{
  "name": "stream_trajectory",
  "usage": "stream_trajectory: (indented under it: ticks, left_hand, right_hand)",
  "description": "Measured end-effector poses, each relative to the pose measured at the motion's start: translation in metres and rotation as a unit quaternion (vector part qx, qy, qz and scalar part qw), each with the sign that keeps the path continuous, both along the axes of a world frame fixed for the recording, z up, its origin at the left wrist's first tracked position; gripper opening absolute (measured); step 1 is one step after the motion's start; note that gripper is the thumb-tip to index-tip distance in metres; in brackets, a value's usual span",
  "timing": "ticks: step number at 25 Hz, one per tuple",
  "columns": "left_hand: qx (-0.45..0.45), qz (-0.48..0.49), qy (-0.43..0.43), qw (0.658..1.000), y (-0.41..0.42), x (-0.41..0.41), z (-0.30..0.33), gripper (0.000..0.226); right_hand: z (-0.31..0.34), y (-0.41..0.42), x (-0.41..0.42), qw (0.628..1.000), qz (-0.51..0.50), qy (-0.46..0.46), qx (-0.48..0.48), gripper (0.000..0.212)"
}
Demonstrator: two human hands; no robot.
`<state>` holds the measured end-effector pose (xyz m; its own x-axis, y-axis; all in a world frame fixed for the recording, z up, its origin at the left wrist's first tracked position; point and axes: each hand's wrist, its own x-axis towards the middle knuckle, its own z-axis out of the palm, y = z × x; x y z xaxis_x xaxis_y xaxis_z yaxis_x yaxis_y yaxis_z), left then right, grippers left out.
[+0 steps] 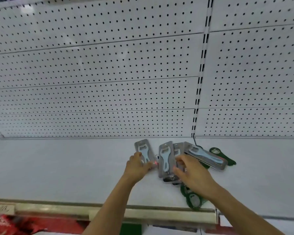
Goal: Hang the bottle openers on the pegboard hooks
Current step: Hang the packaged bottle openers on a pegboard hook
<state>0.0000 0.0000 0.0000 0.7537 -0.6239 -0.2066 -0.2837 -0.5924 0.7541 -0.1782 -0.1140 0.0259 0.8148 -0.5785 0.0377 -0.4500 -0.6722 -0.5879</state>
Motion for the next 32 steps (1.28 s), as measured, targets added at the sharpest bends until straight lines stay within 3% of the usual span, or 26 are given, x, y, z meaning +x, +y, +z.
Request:
stream_trajectory:
  ticks: [4, 9, 12, 16, 20, 23, 25, 27, 32]
  left_hand:
    - [0.089, 0.025, -0.055, 0.994, -0.042, 0.034, -0.015, 0.076]
    - [0.225, -0.016, -0.150, 0.963, -0.071, 0.056, -0.039, 0.094]
    - [0.251, -0.091, -0.157, 0.951, -0.078, 0.086, -0.046, 0.098]
    - [0.215, -0.145, -0.107, 0.960, -0.082, 0.114, -0.037, 0.107]
    - [0.120, -0.087, -0.014, 0.989, -0.075, 0.125, -0.032, 0.125]
    - [-0.026, -0.028, 0.089, 0.995, -0.064, 0.125, -0.027, 0.096]
    - [-0.105, -0.010, 0.124, 0.987, -0.057, 0.116, -0.022, 0.064]
    - [-0.169, -0.004, 0.144, 0.975, -0.053, 0.100, -0.011, 0.046]
    - [-0.246, -0.051, 0.174, 0.952, -0.070, 0.030, 0.023, 0.038]
  right_hand:
    - [-0.015, -0.007, 0.055, 0.971, -0.068, 0.152, -0.169, 0.062]
    - [-0.028, -0.017, 0.095, 0.933, -0.122, 0.296, -0.161, 0.102]
    - [-0.029, -0.022, 0.108, 0.927, -0.132, 0.317, -0.153, 0.094]
    - [-0.026, -0.027, 0.121, 0.949, -0.150, 0.265, -0.081, 0.079]
    - [-0.026, -0.032, 0.124, 0.963, -0.192, 0.189, 0.015, 0.071]
    - [-0.030, -0.039, 0.111, 0.958, -0.247, 0.120, 0.087, 0.049]
    - [-0.031, -0.041, 0.095, 0.948, -0.271, 0.027, 0.164, 0.046]
    - [-0.023, -0.037, 0.076, 0.933, -0.275, -0.077, 0.221, 0.042]
    - [-0.002, -0.030, 0.013, 0.891, -0.311, -0.237, 0.232, 0.015]
